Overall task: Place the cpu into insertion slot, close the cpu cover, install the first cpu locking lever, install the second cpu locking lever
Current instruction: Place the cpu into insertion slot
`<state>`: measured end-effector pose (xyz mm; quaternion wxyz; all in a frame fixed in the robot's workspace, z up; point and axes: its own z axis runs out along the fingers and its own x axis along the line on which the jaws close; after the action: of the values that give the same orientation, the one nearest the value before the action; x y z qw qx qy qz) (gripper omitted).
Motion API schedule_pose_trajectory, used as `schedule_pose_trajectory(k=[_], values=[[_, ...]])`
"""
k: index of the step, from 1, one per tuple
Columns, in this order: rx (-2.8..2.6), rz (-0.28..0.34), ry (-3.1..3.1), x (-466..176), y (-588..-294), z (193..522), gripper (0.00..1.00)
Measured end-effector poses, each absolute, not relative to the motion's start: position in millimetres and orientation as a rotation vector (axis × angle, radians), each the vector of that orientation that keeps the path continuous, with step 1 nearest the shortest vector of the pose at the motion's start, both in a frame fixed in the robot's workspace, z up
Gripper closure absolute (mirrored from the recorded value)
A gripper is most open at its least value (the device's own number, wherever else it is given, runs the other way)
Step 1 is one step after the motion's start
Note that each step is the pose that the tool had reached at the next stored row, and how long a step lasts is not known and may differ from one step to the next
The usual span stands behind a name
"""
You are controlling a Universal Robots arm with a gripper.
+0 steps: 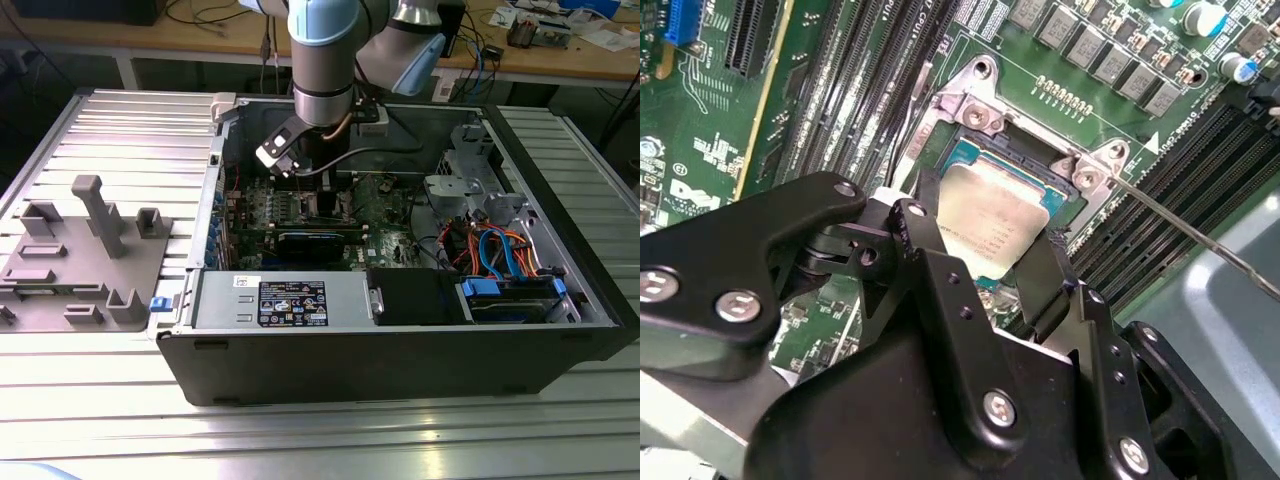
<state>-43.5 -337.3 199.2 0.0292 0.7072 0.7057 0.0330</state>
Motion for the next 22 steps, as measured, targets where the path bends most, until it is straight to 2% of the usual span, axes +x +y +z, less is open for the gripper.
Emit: schedule_pose_trajectory(k=[15, 16, 17, 22], values=[[2.182, 0.103, 2.177, -43.5, -337.2, 197.9, 0.46], [2.182, 0.104, 2.177, -43.4, -337.1, 197.6, 0.45], [2.182, 0.103, 2.177, -43.4, -337.2, 197.7, 0.38], [2.181, 0.102, 2.177, -43.5, -337.2, 198.0, 0.38]])
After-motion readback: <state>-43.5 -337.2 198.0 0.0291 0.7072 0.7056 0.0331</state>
